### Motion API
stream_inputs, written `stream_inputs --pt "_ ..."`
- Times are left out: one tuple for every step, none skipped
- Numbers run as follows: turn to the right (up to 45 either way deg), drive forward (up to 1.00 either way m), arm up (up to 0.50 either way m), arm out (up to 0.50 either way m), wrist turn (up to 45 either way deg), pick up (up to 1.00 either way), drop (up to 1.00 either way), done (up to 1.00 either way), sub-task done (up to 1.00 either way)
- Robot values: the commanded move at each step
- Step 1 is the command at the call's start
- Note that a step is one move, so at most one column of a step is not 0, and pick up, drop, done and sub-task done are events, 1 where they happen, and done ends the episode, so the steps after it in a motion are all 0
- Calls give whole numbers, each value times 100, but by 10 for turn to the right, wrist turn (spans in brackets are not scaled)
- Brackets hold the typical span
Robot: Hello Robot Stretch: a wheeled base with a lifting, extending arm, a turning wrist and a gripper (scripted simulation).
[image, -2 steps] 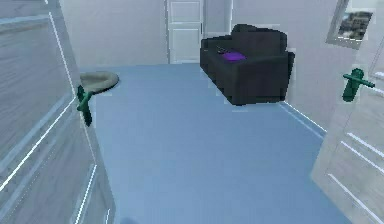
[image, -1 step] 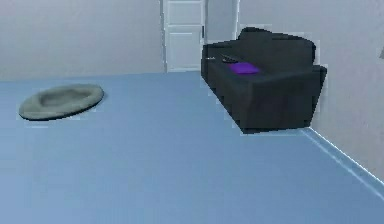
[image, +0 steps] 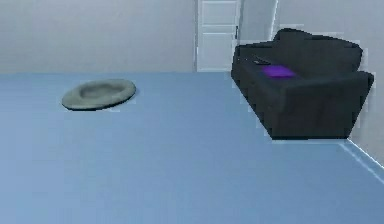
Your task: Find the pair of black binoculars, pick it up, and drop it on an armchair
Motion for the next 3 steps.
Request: stream_inputs --pt "0 55 0 0 0 0 0 0 0" --pt "-450 0 0 0 0 0 0 0 0" --pt "-90 0 0 0 0 0 0 0 0"
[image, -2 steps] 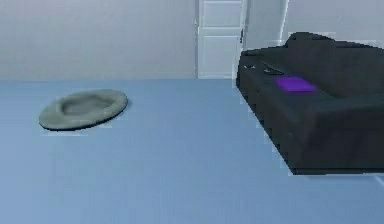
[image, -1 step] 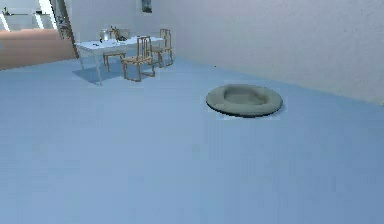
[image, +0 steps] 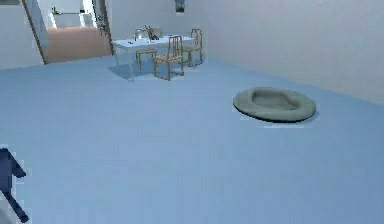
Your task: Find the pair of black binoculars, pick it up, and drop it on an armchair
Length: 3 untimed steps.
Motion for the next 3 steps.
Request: stream_inputs --pt "0 50 0 0 0 0 0 0 0" --pt "-120 0 0 0 0 0 0 0 0" --pt "0 100 0 0 0 0 0 0 0"
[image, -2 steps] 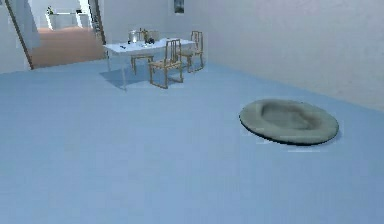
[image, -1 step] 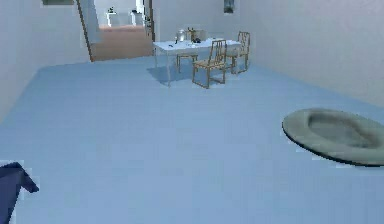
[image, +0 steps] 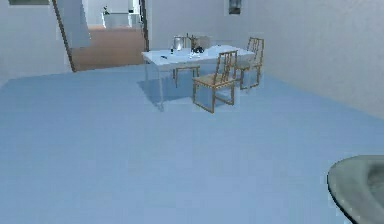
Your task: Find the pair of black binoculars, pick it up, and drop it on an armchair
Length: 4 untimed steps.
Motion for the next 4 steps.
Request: stream_inputs --pt "0 100 0 0 0 0 0 0 0" --pt "0 100 0 0 0 0 0 0 0" --pt "-90 0 0 0 0 0 0 0 0" --pt "0 20 0 0 0 0 0 0 0"
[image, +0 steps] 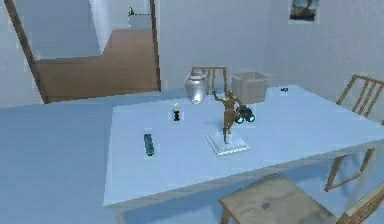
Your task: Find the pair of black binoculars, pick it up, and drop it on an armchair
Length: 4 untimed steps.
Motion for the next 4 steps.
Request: stream_inputs --pt "-450 0 0 0 0 0 0 0 0" --pt "-270 0 0 0 0 0 0 0 0" --pt "450 0 0 0 0 0 0 0 0" --pt "360 0 0 0 0 0 0 0 0"
